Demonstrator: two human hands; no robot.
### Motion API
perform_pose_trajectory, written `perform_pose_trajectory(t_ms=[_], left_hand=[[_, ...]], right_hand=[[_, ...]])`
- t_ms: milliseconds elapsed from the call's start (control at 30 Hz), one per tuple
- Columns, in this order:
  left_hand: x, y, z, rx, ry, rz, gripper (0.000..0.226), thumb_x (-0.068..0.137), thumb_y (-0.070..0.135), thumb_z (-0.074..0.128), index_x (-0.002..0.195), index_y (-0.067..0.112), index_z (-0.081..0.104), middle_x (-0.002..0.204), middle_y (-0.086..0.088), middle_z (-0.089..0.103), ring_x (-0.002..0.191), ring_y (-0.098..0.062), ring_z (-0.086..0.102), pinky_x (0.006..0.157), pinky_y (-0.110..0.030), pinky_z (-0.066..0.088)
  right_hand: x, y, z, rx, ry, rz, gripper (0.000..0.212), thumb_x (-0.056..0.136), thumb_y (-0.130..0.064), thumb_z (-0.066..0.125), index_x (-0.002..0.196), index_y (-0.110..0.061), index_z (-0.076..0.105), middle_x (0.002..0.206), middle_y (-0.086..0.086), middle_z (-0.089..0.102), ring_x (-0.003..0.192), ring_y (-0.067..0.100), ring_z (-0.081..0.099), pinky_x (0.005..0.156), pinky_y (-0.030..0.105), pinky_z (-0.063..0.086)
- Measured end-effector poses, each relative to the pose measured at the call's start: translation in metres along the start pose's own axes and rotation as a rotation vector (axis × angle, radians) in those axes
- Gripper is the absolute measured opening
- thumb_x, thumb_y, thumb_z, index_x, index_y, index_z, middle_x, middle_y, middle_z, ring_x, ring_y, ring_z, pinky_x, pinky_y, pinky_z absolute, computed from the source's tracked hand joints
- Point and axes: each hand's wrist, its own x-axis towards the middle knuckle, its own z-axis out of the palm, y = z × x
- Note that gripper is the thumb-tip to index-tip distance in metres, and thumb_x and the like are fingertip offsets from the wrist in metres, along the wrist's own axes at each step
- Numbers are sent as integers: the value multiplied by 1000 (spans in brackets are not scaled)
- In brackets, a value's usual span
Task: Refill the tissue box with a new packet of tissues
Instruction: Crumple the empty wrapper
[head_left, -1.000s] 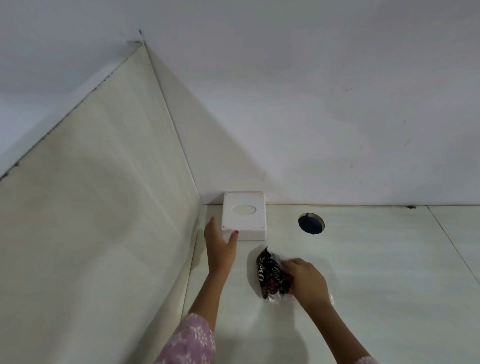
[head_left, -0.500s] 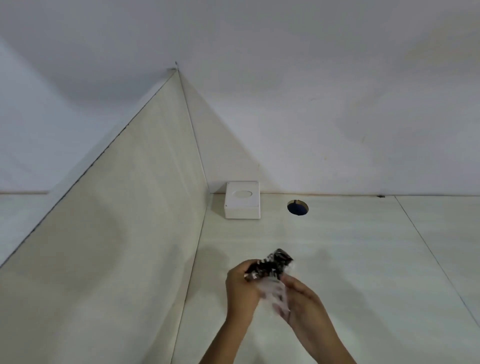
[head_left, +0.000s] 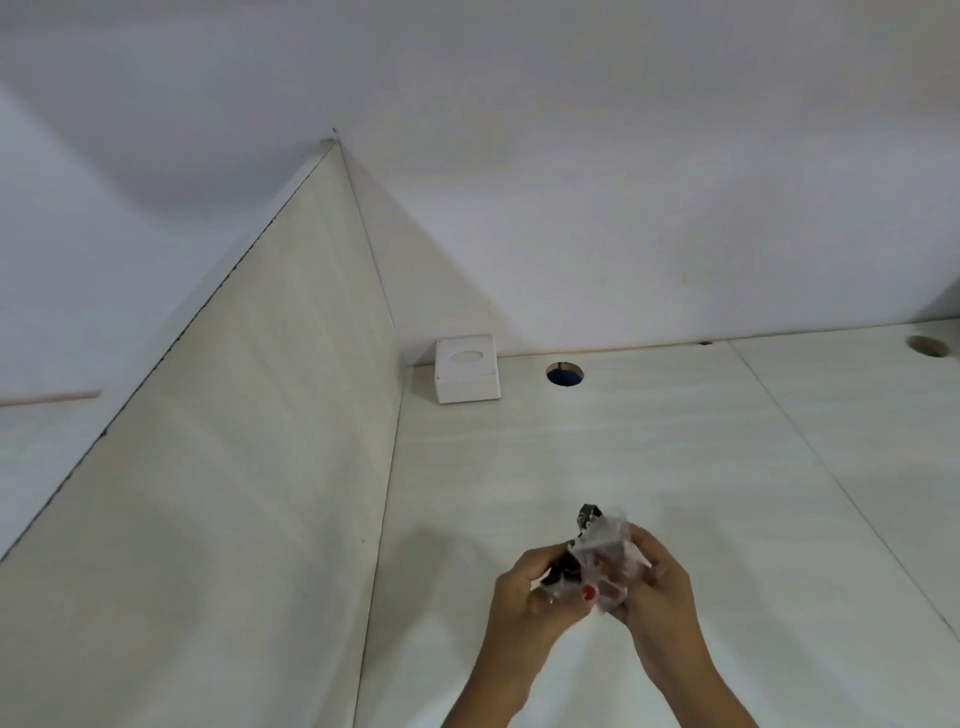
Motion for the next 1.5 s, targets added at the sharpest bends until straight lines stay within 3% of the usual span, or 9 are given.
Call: perform_pose_trajectory(t_ms=[167,400,567,700,900,1067,1233,1367,1500], left_hand=[[-47,-21,1,11,297,71,17,71,-8,67,69,9,65,61,-11,57,46,-17,53,43,-26,50],[-110,-67,-18,312,386,335,26,70,6,69,65,27,55,63,6,56,51,-2,47,49,-14,39],[-128,-71,-4,321,57,92,26,65,11,72,69,36,67,75,6,62,70,-14,62,66,-37,57],[-134,-85,18,146,-276,-200,36,84,-8,49,105,19,63,82,5,77,61,4,61,63,-11,49],[-102,-180,47,405,-210,-235,41,61,-6,77,50,32,69,50,22,68,58,4,65,66,-15,53],[-69,-295,90,446,-82,-305,38,54,-14,71,39,19,61,33,16,58,39,2,56,47,-11,44],[-18,-417,99,654,-371,-364,26,75,-2,61,81,19,74,67,28,70,67,13,58,71,-14,46],[16,-477,86,815,-619,-350,38,85,4,45,119,15,57,130,-3,56,110,-12,55,79,-12,39],[22,-474,65,869,-516,-167,32,84,8,48,113,18,60,125,-4,58,113,-11,52,88,-9,32]], right_hand=[[-62,35,11,-101,54,-170,25,58,13,65,53,-10,57,44,5,63,44,9,54,46,22,46],[-135,85,9,117,-119,-56,49,36,-52,87,61,-17,64,64,6,68,65,12,62,66,22,54],[-155,83,-26,-51,89,-125,29,67,11,72,62,-14,56,49,5,67,46,13,57,49,23,47],[-152,98,-72,-3,264,-86,49,71,20,62,92,-25,61,49,3,69,43,12,53,40,15,43],[-139,177,-125,-58,443,32,26,53,7,68,47,-19,69,42,-1,66,43,13,55,39,12,43],[-111,275,-190,52,573,218,28,79,16,53,66,-6,66,44,-1,64,38,7,56,41,20,50],[-69,376,-262,-41,639,340,25,84,11,48,73,-3,64,42,-5,62,47,15,55,39,12,43],[-44,467,-308,-575,754,443,18,79,3,60,94,7,68,95,20,67,85,36,56,68,21,43],[-35,522,-326,-885,195,724,61,87,-41,52,137,-10,36,149,16,31,133,38,31,111,51,28]])
